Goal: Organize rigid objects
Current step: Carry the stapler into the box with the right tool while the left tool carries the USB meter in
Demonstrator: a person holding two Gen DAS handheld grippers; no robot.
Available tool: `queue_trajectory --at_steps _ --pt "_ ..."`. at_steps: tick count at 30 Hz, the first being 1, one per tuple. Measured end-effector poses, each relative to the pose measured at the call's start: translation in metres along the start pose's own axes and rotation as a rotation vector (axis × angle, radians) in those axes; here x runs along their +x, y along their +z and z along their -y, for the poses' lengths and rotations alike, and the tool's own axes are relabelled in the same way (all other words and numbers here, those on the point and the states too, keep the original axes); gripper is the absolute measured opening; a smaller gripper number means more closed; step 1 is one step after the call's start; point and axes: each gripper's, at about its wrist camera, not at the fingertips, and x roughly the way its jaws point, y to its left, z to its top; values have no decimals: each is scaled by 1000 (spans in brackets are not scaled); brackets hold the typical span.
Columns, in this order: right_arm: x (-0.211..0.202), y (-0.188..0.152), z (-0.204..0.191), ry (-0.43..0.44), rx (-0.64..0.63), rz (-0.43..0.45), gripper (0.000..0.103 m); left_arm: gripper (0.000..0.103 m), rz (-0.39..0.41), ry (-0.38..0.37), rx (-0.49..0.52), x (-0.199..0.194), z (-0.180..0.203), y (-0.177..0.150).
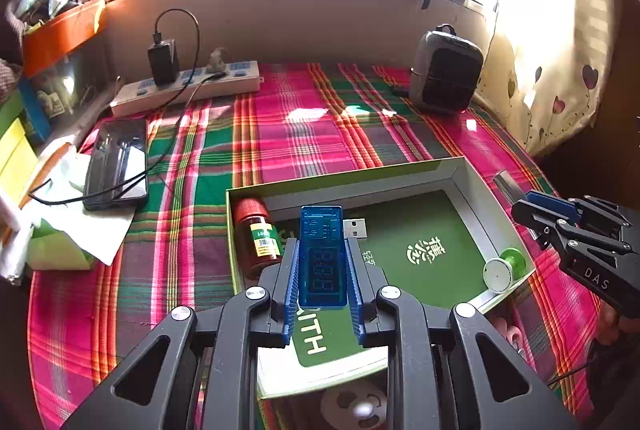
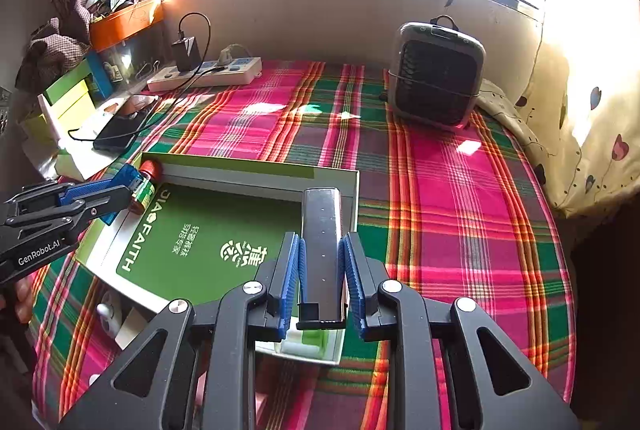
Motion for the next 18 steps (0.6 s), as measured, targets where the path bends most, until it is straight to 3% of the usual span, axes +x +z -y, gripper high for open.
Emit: queue_trajectory --at_steps 18 --pt "50 16 -3 2 -17 -77 24 21 -67 0 -29 49 -7 16"
